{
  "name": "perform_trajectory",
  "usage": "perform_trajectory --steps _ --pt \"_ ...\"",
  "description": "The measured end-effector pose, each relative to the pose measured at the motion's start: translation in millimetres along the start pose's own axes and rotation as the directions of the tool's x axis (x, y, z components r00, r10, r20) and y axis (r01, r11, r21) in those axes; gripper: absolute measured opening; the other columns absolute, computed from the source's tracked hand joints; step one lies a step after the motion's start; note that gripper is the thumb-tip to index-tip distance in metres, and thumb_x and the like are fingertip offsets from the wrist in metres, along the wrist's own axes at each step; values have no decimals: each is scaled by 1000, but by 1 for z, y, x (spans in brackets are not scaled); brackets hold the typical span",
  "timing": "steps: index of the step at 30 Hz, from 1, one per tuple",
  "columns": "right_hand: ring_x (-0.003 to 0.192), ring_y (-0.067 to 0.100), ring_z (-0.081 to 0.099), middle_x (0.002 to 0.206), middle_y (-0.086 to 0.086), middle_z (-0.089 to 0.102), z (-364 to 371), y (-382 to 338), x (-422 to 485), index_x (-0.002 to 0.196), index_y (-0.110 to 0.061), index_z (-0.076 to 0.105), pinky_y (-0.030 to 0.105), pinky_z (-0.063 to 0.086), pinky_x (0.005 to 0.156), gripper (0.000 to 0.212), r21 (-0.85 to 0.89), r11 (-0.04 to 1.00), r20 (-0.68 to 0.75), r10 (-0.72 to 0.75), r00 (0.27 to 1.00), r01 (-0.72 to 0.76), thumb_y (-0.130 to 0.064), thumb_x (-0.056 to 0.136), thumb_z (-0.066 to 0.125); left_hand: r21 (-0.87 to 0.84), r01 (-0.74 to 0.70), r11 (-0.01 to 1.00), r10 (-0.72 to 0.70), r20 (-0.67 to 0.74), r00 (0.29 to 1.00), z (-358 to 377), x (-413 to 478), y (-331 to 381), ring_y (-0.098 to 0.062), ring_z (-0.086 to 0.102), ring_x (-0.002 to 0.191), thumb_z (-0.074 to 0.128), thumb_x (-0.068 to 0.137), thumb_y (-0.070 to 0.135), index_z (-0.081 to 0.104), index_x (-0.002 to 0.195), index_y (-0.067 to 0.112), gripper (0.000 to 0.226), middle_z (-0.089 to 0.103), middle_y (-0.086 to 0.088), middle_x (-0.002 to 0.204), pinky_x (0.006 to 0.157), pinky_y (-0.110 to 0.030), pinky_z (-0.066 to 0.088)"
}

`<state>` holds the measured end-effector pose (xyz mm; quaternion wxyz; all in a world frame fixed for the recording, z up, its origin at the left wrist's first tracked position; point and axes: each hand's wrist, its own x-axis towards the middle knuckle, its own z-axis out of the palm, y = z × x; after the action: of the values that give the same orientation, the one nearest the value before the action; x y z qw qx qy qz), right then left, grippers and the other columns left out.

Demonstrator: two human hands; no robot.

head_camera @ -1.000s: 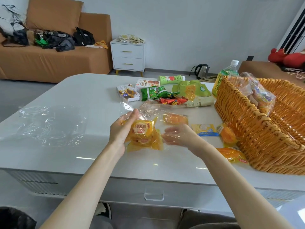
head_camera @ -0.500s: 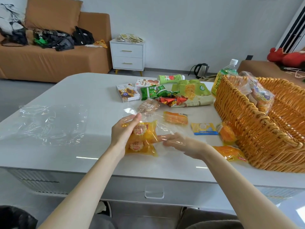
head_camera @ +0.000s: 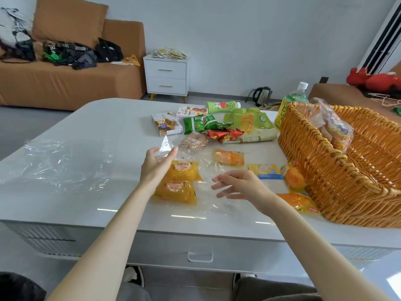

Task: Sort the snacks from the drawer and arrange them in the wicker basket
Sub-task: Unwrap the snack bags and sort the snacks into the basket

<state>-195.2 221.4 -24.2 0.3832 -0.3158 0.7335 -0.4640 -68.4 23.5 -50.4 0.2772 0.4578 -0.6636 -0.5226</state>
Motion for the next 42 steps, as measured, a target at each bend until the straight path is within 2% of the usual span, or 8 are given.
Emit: perform_trajectory --steps 8,13,16,23,29,32,36,42 --pt "56 16 65 76 6 73 -21 7 10 91 -6 69 29 60 65 22 -98 991 -272 65 960 -95 -24 95 58 450 -598 664 621 115 776 34 -38 15 -21 41 130 54 95 31 55 131 14 40 52 -6 137 109 -31 28" --pt "86 23 63 95 2 72 -66 27 8 97 -19 68 34 53 74 14 -426 891 -564 -130 816 -153 -21 90 57 642 -691 333 503 498 706 69 -67 13 -16 14 146 40 87 69 38 142 40 62 28 7 154 117 -54 -2" --pt "102 24 60 111 -1 67 -87 37 -2 111 -24 66 33 48 79 23 -526 826 -578 -170 799 -205 -26 89 59 704 -672 229 456 532 713 70 -64 10 -16 13 146 53 90 51 40 141 39 54 31 5 153 115 -59 -8" --pt "138 27 24 147 5 38 -104 49 -29 148 -32 28 38 35 108 87 -751 581 -203 250 947 -315 -38 77 77 780 -598 187 424 485 765 59 -56 5 -14 27 139 54 90 7 52 133 30 49 48 6 139 113 -55 -11" --pt "146 25 13 159 -8 16 -117 44 -47 154 -34 8 38 18 116 118 -857 472 -38 345 938 -208 -44 65 85 746 -616 252 362 518 775 71 -59 15 -15 44 127 56 86 51 48 135 30 54 53 4 129 116 -49 -7" --pt "142 25 21 155 -8 24 -120 48 -45 150 -38 21 38 23 114 110 -827 505 -68 346 936 -246 -53 61 85 637 -674 373 542 440 716 89 -59 29 -17 51 111 51 92 45 61 116 23 34 55 2 116 98 -31 35" --pt "124 29 33 135 -2 45 -110 53 -34 129 -34 47 39 34 97 79 -802 506 -267 171 948 -317 -75 64 67 574 -717 394 575 454 680 124 -35 45 -18 50 113 52 96 30 49 132 18 38 47 -1 131 78 -28 47" --pt "126 32 42 131 3 49 -93 60 -18 124 -21 44 39 41 92 82 -844 428 -331 57 942 -323 -82 69 53 732 -655 188 240 613 753 164 12 49 -31 6 147 51 89 4 13 152 13 74 15 -12 158 118 -50 3"
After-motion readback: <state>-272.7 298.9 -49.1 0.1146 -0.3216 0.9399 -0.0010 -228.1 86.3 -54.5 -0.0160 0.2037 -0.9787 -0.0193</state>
